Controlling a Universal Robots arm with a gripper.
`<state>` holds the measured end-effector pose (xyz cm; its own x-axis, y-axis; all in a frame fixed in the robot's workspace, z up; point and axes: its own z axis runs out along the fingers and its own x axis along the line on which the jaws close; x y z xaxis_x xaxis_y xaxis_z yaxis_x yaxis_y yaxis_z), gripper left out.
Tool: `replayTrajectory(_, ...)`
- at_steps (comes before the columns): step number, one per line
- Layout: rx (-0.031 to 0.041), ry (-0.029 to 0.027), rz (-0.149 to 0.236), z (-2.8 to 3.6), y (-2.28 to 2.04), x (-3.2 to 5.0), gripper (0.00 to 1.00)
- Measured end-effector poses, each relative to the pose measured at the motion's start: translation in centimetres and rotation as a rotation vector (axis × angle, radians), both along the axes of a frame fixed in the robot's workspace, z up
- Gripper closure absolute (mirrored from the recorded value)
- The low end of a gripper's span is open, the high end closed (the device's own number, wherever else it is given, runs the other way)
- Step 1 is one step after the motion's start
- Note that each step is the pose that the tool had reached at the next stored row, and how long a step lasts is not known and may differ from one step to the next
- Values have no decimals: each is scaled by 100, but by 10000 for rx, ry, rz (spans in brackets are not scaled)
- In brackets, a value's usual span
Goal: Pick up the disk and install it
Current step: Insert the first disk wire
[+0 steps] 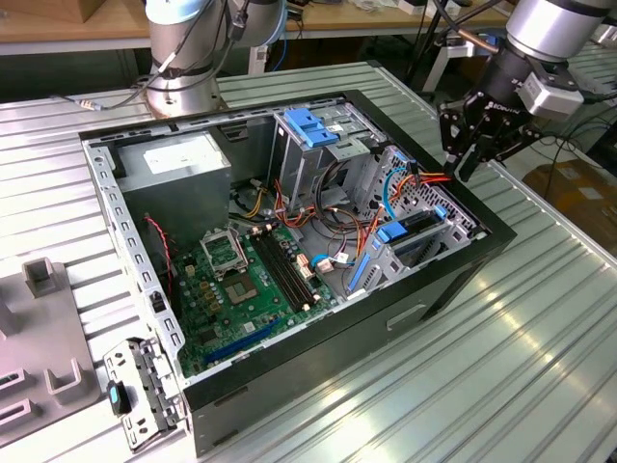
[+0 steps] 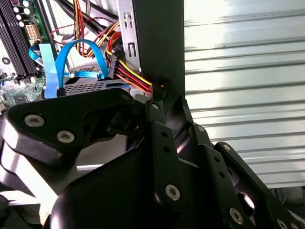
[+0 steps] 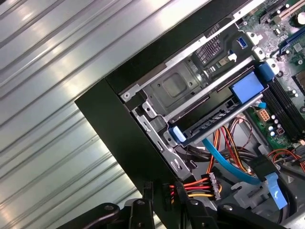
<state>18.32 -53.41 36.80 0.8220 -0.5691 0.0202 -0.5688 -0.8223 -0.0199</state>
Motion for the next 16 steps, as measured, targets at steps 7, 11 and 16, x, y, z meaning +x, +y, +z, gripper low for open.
replayTrajectory(7,2,-6,106,-7,-2,-3,69)
replayTrajectory(11,3,-6,162,-15,-1,-16,69)
replayTrajectory(16,1,-6,172,-30,-2,-16,69)
